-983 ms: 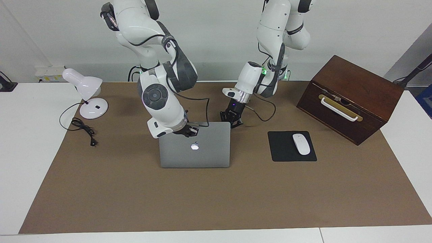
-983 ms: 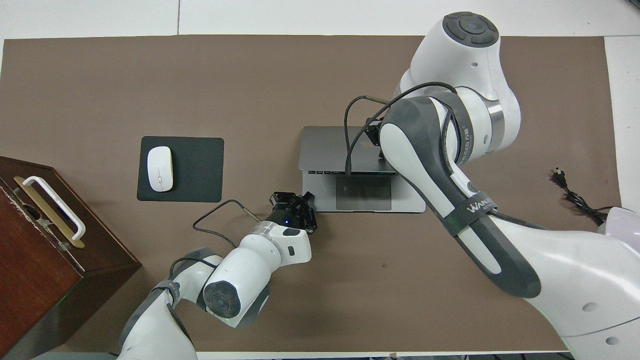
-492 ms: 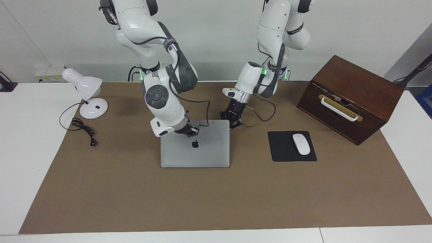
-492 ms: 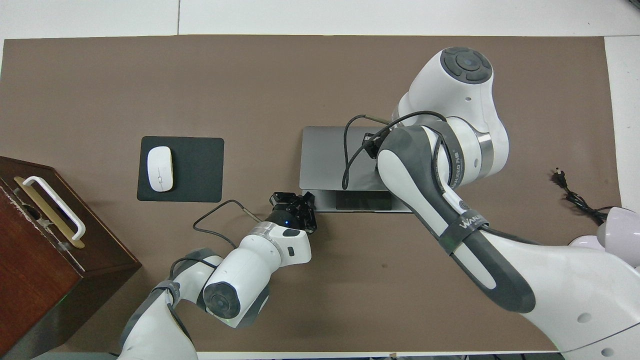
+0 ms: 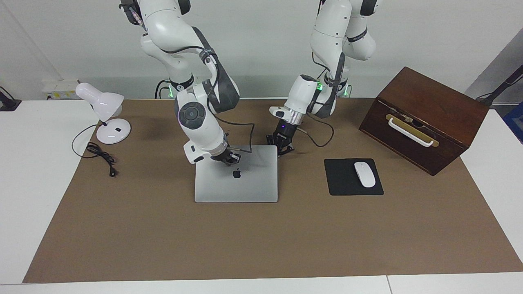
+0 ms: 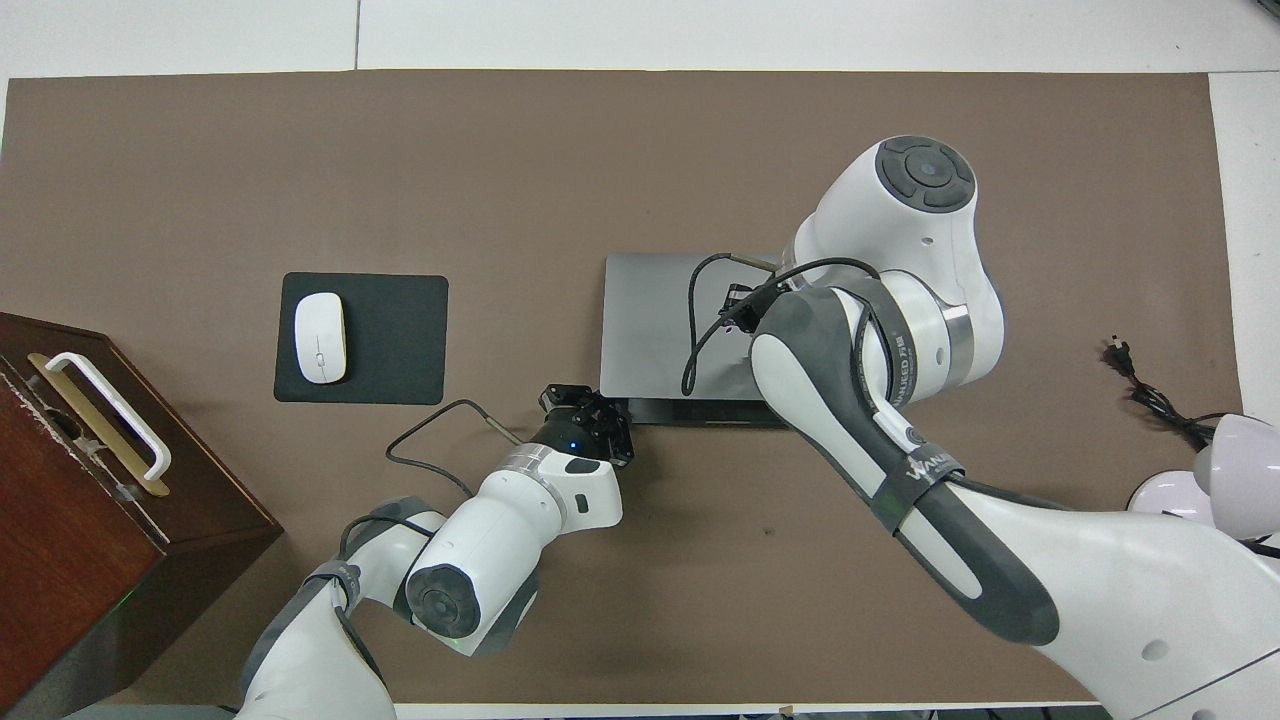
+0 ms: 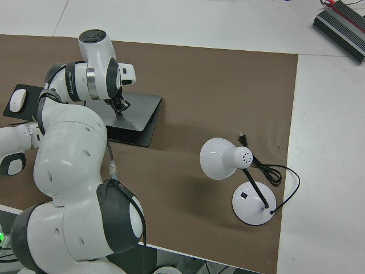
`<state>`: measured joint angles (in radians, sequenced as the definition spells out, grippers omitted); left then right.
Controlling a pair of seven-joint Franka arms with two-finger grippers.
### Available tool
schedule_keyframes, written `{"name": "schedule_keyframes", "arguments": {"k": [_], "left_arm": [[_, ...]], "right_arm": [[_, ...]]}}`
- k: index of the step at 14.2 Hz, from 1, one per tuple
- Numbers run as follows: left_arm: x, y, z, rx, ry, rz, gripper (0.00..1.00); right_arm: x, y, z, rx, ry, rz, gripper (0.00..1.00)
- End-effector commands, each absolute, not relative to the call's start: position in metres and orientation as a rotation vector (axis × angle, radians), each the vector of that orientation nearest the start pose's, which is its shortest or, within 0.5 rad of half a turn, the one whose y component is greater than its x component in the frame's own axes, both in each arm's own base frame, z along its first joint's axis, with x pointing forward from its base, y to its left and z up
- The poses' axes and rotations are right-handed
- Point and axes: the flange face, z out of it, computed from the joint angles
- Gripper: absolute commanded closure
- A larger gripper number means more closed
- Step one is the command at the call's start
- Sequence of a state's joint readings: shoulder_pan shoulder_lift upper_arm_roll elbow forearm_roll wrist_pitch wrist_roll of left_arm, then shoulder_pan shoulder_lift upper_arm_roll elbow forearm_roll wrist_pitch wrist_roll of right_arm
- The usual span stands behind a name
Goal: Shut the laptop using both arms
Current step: 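Push the laptop screen down onto the keyboard with the right gripper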
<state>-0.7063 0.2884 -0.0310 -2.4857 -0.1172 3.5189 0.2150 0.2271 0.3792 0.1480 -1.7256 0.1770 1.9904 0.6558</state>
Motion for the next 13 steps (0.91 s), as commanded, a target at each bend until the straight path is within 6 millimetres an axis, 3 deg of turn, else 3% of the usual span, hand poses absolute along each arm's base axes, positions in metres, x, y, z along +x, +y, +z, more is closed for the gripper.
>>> {"name": "schedule_keyframes", "arguments": {"k": [1, 13], "left_arm": [[0.378, -0.319, 0.213, -2.872, 1.275, -0.964, 1.0], [0.367, -0.31, 0.203, -2.872, 1.285, -0.91, 1.0]], "right_arm": [[0.586, 0.235, 0.353, -2.923, 0.525, 0.291, 1.0], [0.578, 0.241, 0.335, -2.925, 0.521, 0.266, 1.0]]}}
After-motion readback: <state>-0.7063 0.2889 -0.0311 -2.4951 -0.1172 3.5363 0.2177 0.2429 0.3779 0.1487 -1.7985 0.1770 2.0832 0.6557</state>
